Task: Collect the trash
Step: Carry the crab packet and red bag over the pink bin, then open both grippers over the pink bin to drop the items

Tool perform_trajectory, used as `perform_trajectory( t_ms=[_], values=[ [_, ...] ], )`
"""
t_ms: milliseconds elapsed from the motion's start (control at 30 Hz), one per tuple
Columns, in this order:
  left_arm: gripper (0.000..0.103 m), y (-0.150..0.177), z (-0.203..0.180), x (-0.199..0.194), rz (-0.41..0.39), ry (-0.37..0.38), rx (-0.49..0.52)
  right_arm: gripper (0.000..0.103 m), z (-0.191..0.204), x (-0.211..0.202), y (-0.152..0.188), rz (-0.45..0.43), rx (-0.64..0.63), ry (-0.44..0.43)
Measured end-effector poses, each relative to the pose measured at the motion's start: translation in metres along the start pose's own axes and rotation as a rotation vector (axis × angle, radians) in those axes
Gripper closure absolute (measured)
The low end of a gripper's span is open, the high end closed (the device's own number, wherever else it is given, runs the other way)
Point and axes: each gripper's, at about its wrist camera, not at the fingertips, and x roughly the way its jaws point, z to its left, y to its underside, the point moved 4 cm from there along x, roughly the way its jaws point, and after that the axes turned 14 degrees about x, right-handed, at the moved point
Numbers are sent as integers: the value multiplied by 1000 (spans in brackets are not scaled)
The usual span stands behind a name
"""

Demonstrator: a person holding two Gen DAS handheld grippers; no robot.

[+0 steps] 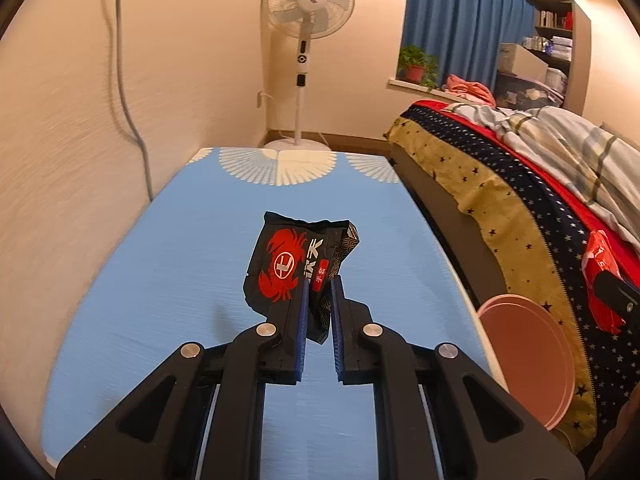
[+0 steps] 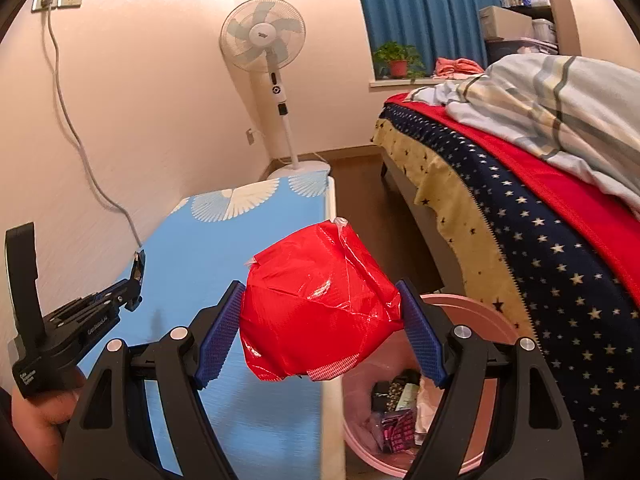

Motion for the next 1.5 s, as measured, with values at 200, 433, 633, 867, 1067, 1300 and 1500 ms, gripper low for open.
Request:
perform_trajectory(
  t_ms=[200,433,633,867,1067,1300,1500],
  values=[
    [92,-2,-23,-4,-37,82,16,28,-25,-13,-12,-27,50,37],
    [92,-3,-75,1,-74,235,78,28,-65,-17,-27,-39,160,87],
    [92,-2,-129,7,-91,394,140,28,-82,-15,-33,-44,194,113],
    [92,9,-194,18,-53,590,229,28,-97,-9,-34,-37,236,134],
    [92,27,-226,37,21,655,267,28,-106,2,-33,-13,260,150],
    [91,34,-239,49,64,676,276,27,-106,16,-27,22,251,154],
    [75,36,-223,52,79,643,261,26,-107,20,-27,31,264,149]
  ],
)
